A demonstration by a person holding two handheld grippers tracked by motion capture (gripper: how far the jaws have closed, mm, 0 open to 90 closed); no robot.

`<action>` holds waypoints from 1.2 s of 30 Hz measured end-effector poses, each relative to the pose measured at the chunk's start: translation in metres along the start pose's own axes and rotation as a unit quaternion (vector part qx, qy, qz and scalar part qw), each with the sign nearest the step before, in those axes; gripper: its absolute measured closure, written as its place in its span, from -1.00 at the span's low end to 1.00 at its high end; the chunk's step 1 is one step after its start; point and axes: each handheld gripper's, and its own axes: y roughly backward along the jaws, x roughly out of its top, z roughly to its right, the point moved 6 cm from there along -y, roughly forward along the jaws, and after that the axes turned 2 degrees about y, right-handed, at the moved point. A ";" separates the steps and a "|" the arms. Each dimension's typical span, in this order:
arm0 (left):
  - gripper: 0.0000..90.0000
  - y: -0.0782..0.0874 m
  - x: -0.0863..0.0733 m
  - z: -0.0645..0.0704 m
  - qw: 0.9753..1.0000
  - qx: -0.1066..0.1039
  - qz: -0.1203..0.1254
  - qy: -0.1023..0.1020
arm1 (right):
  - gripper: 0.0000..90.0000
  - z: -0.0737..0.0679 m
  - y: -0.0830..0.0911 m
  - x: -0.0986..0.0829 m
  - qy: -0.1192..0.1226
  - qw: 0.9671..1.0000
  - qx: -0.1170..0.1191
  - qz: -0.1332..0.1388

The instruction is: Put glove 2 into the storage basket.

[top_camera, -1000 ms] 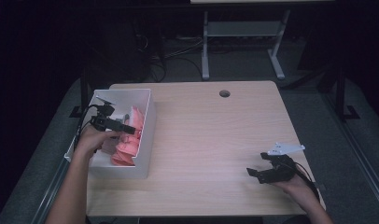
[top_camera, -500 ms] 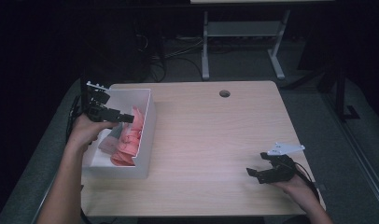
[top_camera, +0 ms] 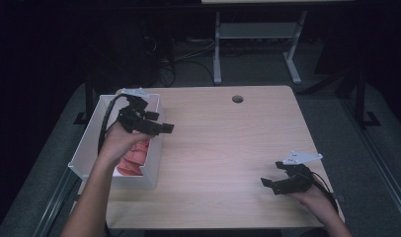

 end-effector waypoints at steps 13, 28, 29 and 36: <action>-0.66 -0.063 -0.019 0.066 0.998 -0.036 -0.022 -0.047 | -0.72 -0.001 0.000 -0.001 0.003 1.000 0.000 -0.002; -0.66 -0.116 -0.066 0.087 0.995 -0.041 -0.039 -0.086 | -0.72 -0.001 -0.001 -0.002 0.004 1.000 0.001 -0.004; -0.66 -0.118 -0.069 0.087 0.995 -0.042 -0.034 -0.087 | -0.72 -0.001 -0.001 -0.002 0.004 1.000 0.002 -0.004; -0.66 -0.131 -0.090 0.085 0.993 -0.039 -0.048 -0.101 | -0.72 -0.004 -0.004 -0.002 0.010 1.000 0.004 -0.008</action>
